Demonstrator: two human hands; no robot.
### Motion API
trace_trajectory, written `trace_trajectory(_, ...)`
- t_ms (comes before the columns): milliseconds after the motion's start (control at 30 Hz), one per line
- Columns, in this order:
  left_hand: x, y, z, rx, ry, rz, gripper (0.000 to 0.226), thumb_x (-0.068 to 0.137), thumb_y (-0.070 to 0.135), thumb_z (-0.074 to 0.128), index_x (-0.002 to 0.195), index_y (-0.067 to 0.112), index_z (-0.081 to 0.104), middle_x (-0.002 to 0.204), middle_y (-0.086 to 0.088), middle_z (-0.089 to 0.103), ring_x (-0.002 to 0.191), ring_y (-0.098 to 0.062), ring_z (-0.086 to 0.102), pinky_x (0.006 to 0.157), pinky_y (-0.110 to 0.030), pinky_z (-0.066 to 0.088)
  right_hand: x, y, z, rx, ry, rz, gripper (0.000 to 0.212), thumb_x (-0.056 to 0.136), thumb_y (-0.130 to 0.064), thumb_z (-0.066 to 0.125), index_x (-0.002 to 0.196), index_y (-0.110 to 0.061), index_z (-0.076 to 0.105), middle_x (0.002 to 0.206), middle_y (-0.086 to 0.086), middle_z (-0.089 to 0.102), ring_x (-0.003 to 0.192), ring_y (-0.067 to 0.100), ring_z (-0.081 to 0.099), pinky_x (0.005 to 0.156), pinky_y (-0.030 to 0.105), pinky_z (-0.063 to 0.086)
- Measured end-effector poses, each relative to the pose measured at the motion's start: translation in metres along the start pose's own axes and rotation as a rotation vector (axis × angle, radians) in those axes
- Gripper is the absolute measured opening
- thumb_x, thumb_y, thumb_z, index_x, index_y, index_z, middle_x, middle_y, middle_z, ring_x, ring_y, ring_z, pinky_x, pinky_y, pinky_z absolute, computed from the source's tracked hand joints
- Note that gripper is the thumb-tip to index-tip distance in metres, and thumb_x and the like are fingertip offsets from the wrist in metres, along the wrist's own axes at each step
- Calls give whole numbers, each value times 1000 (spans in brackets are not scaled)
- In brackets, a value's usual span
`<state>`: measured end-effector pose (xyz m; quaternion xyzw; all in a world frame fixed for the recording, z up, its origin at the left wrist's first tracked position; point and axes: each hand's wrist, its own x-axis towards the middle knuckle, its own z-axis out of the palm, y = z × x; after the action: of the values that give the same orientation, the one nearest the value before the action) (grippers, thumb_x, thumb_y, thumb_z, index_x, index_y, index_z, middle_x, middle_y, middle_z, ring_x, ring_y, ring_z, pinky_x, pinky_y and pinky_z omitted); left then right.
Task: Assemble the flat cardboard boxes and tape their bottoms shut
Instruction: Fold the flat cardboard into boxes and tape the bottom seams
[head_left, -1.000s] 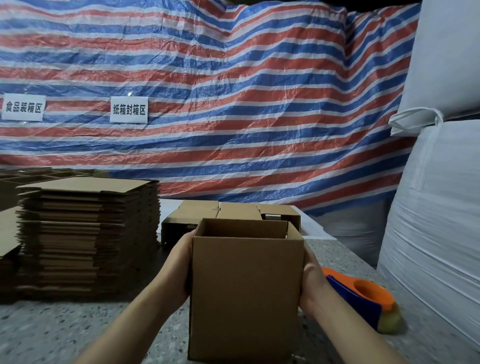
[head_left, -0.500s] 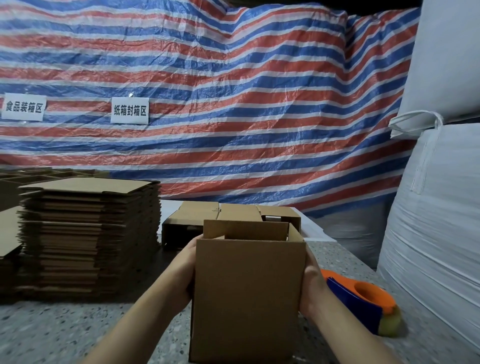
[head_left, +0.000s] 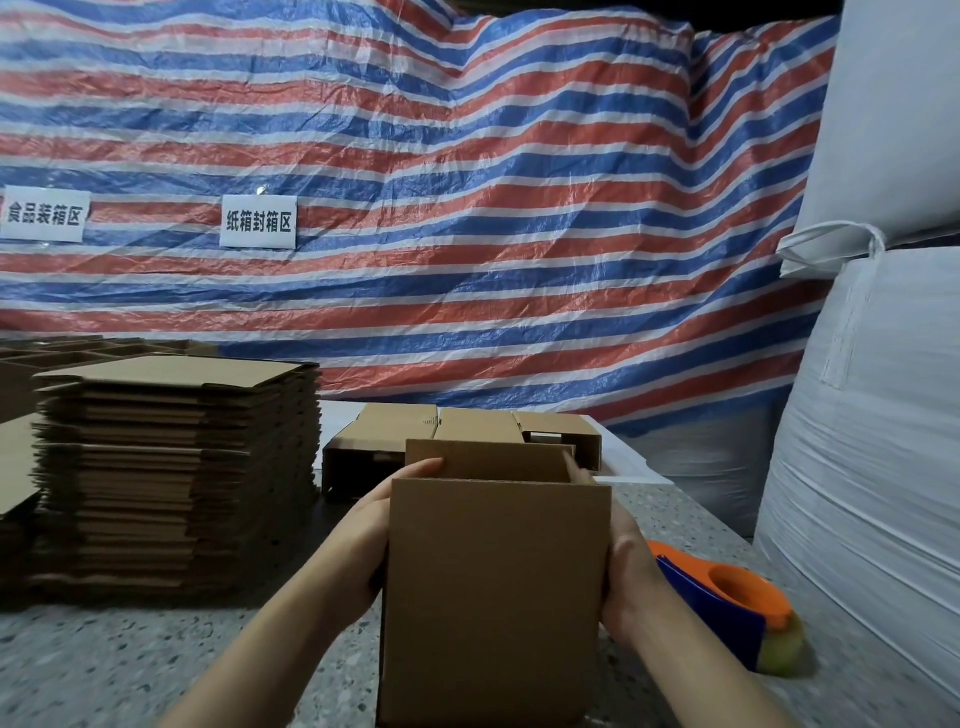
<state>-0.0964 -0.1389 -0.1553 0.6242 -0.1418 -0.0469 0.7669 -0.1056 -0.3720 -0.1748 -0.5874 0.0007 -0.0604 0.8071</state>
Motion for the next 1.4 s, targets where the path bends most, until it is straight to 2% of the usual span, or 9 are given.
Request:
trace_trajectory(133, 0, 0, -1, 25, -32, 6, 29, 94, 19, 60, 118, 35, 63, 93, -15, 75, 66, -19, 69, 52, -27, 55, 3, -8, -3, -125, 5, 122, 67, 105, -33, 42, 46, -21, 71, 59, 3, 68, 51, 16, 66, 53, 26, 52)
trace_trajectory(367, 3, -7, -7, 39, 52, 112, 24, 91, 34, 62, 91, 15, 77, 83, -15, 73, 66, -20, 69, 53, -27, 53, 8, -14, -2, -143, -36, 83, 28, 104, -26, 47, 90, -20, 71, 75, 8, 74, 62, 20, 71, 54, 30, 56)
trace_trajectory(467, 6, -11, -4, 119, 143, 83, 54, 82, 61, 50, 92, 16, 79, 87, -11, 76, 80, -23, 73, 75, -34, 54, 6, -11, -1, -44, -10, -57, 32, 99, -13, 57, 123, -34, 52, 103, 19, 74, 76, 30, 75, 56, 37, 59)
trace_trajectory(600, 7, -14, -17, 116, -20, 120, 71, 80, 72, 29, 110, 25, 73, 115, -5, 72, 116, -24, 63, 108, -50, 40, 2, -10, -2, -46, 29, -179, 33, 94, -4, 62, 117, -27, 57, 110, 14, 68, 77, 31, 74, 53, 36, 59)
trace_trajectory(700, 4, -17, -31, 178, -229, 195, 89, 77, 86, 32, 132, 21, 58, 130, -6, 64, 125, -24, 58, 108, -50, 39, -2, -9, -3, -93, -7, -165, 14, 97, -25, 61, 106, -16, 66, 91, 15, 73, 72, 26, 73, 55, 35, 58)
trace_trajectory(900, 7, -16, -31, 247, -118, 169, 103, 44, 95, 62, 116, 22, 68, 115, -3, 72, 111, -20, 67, 98, -42, 47, -6, -9, -19, -328, -151, -217, 77, 80, -81, 20, 112, -37, 74, 124, -1, 72, 121, 14, 63, 108, 41, 42)
trace_trajectory(1033, 7, -13, -25, 217, -73, 128, 56, 72, 78, 51, 103, 37, 76, 109, 0, 74, 105, -17, 69, 93, -39, 49, -9, -14, -27, -480, -233, -240, 72, 84, -82, 31, 133, -37, 60, 134, -9, 65, 129, 6, 55, 112, 33, 39)
trace_trajectory(1233, 5, -15, -22, 261, 12, 196, 22, 92, 36, 54, 95, 31, 76, 95, 2, 73, 85, -16, 65, 67, -25, 49, -3, -15, -16, -516, -131, -199, 16, 100, -30, 55, 104, -16, 62, 92, 3, 63, 84, 12, 60, 71, 25, 44)
trace_trajectory(1400, 9, -15, -23, 216, 76, 235, 23, 95, 17, 60, 110, 35, 59, 120, 5, 60, 107, -14, 60, 84, -29, 48, -1, -18, -17, -393, -149, -214, 45, 97, -18, 62, 136, -27, 42, 137, -4, 50, 119, 18, 56, 97, 38, 52)
